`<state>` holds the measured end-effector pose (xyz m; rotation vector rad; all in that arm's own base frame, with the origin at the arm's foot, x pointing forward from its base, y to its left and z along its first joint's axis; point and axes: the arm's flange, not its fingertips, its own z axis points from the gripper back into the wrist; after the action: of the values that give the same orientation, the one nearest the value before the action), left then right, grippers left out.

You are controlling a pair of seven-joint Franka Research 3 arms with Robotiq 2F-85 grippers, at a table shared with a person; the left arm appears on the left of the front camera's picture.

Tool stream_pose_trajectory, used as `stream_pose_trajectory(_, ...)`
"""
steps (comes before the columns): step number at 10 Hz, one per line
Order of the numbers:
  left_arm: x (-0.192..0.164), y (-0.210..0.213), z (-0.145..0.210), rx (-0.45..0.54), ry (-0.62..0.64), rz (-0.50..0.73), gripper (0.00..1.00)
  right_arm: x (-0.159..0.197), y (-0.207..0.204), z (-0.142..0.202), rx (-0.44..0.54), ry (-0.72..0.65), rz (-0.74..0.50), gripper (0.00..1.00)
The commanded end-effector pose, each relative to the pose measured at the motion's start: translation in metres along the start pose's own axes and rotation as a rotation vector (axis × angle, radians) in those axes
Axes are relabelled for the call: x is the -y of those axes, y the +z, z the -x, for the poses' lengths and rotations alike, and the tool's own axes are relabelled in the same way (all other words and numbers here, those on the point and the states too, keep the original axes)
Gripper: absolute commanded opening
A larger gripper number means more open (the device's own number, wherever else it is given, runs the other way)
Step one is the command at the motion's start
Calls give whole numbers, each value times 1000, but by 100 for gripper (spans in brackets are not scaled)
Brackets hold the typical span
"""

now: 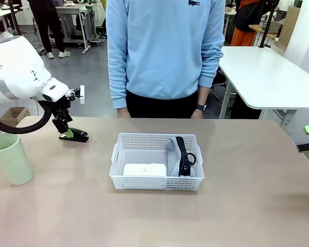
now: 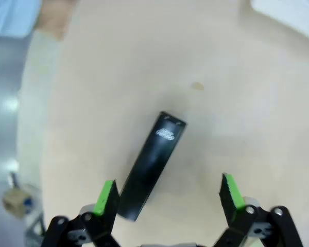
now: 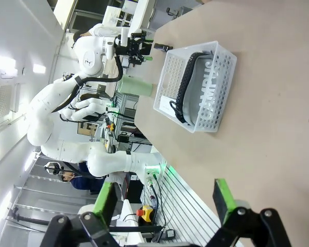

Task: Efficiently arrange items inside the basket to fit them all.
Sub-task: Pick up the Stapler and place it inside the Organizing basket.

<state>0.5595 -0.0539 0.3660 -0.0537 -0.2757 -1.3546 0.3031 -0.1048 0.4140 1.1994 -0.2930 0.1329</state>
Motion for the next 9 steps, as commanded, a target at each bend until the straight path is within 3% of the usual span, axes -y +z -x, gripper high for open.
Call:
stream_pose_trajectory(1,-12,3,13,31,-141,81,100,0,2,1,1,15,-10,100)
stream_pose_trajectory(4,-18,3,13,-37,-290,167,100,0,2,1,1,15,-10,100)
stream_pose_trajectory(9,-31,-12,-5,-132,-310,121,100,0,2,1,1,15,-10,100)
